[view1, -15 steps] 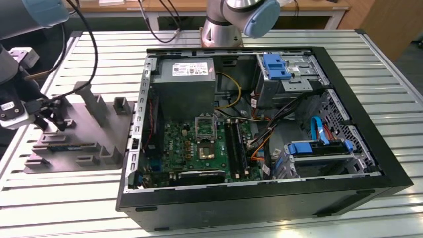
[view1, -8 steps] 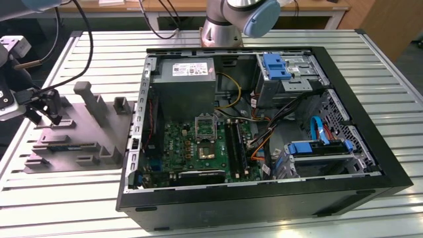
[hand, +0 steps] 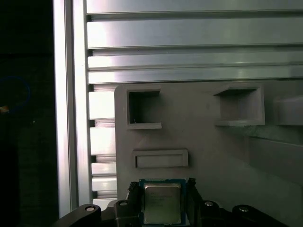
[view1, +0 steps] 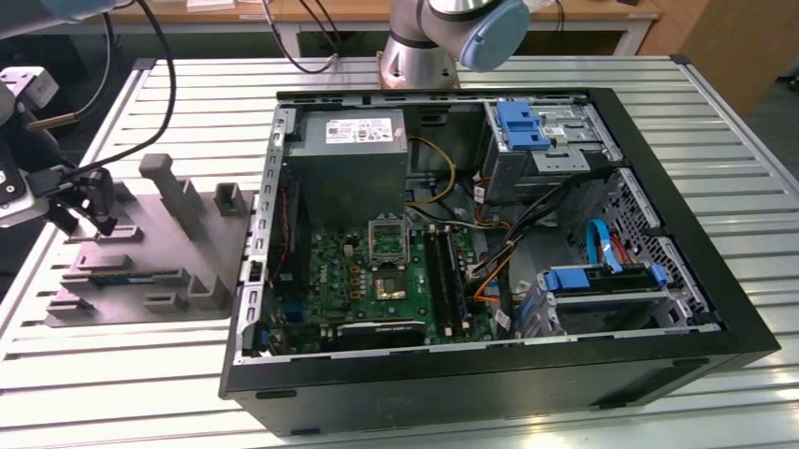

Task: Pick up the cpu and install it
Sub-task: 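Pick up the cpu and move it towards the insertion slot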

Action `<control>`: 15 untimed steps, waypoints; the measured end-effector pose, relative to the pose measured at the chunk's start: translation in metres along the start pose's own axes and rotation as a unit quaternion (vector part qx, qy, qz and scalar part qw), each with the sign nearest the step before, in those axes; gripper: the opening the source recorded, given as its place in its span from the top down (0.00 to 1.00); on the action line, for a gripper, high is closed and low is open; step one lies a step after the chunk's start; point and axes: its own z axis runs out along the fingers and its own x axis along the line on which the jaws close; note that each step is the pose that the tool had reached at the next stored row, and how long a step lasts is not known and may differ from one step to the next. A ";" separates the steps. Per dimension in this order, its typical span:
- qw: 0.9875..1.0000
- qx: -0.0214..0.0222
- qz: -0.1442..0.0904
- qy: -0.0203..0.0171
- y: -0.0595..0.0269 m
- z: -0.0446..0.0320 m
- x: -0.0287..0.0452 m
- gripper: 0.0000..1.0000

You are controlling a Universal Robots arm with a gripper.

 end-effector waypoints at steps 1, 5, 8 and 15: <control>1.000 0.000 0.000 0.000 0.0000 -0.0001 0.0000 0.53; 1.000 0.000 0.000 0.000 0.0000 -0.0019 0.0000 0.53; 1.000 0.000 0.000 0.000 0.0002 -0.0052 -0.0001 0.53; 1.000 0.000 0.000 0.000 0.0003 -0.0099 -0.0002 0.53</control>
